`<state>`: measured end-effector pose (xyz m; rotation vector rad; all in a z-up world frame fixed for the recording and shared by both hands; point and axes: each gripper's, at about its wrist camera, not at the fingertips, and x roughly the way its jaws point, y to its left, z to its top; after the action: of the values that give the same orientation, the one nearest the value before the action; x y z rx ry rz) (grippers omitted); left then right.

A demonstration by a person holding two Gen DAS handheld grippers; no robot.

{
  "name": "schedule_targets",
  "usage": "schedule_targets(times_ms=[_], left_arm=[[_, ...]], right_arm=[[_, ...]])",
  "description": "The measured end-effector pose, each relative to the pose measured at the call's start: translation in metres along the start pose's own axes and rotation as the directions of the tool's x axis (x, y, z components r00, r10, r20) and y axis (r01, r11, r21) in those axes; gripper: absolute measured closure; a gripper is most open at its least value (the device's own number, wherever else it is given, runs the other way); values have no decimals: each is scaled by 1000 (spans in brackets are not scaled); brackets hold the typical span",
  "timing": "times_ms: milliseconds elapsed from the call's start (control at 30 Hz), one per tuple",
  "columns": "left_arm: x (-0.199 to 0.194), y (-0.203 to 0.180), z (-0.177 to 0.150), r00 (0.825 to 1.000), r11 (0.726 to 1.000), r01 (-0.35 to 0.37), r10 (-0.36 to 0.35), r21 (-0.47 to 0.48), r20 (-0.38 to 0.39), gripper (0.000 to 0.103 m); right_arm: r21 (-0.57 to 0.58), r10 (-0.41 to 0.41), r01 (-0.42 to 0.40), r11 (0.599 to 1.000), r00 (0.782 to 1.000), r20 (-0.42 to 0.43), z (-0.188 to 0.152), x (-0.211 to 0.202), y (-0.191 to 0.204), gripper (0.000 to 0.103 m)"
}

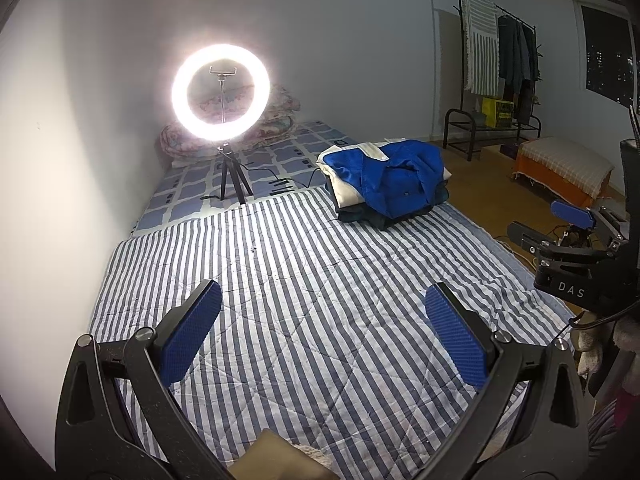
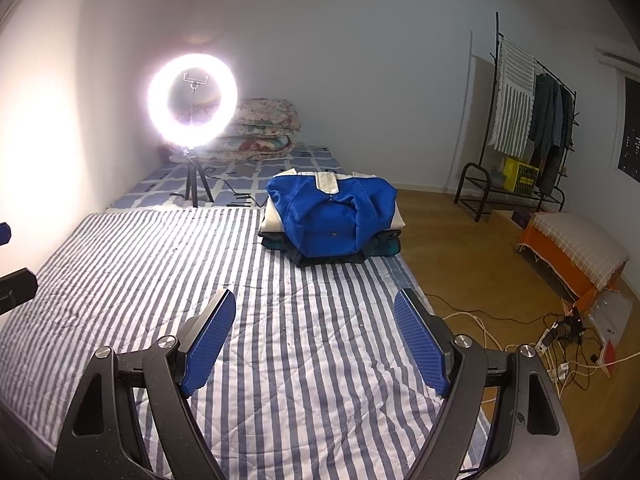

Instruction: Fold large clothes

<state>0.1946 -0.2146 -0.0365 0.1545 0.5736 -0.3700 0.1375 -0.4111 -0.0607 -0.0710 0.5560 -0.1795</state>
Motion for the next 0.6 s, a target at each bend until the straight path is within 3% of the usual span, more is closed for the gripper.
schedule_targets(times_ms=[600], left_arm=[[-4, -3, 2, 1000, 1000, 4, -4, 1, 4, 0]], right_arm=[[6, -1, 1, 1000, 1000, -2, -2, -1, -1, 21]])
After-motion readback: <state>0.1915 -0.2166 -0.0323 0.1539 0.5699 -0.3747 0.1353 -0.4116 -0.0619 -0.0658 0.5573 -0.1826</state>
